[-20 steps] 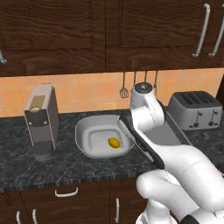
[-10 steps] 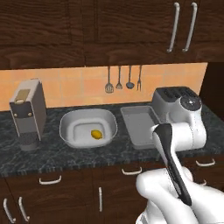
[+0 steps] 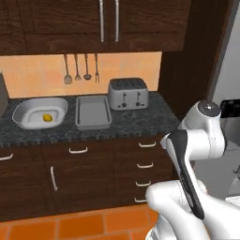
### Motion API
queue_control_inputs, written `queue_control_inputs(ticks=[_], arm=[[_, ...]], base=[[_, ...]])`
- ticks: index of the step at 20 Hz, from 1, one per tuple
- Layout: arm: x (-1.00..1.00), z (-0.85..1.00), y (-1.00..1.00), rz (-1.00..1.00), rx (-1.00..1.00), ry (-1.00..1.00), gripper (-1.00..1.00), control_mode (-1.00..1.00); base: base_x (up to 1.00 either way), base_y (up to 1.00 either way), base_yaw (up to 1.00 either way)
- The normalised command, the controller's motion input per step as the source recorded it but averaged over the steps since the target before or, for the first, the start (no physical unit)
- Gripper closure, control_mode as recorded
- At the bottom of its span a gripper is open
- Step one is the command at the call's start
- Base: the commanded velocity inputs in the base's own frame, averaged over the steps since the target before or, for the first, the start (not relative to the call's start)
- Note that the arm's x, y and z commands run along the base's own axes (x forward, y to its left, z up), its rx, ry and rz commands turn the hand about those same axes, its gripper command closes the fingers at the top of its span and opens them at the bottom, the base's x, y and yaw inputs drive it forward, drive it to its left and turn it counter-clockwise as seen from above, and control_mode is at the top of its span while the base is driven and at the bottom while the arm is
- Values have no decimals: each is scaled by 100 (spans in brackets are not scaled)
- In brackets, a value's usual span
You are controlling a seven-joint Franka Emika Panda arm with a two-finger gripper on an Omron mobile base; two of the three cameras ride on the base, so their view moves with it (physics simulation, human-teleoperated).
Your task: Place one lemon and one fish in each tupperware on the nearby counter, to pack two identical lunches.
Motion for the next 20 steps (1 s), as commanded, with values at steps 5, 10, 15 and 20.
queue_control_inputs(ticks=[5,10,15,20], arm=[[0,0,0,0,0,0,-100,100],[0,0,0,0,0,0,-100,100],[0,0,0,0,0,0,-100,100],[0,0,0,0,0,0,-100,100]], base=[[-62,-100,-32],[30,-100,-50],[97,-89,-22],[82,-39,11]])
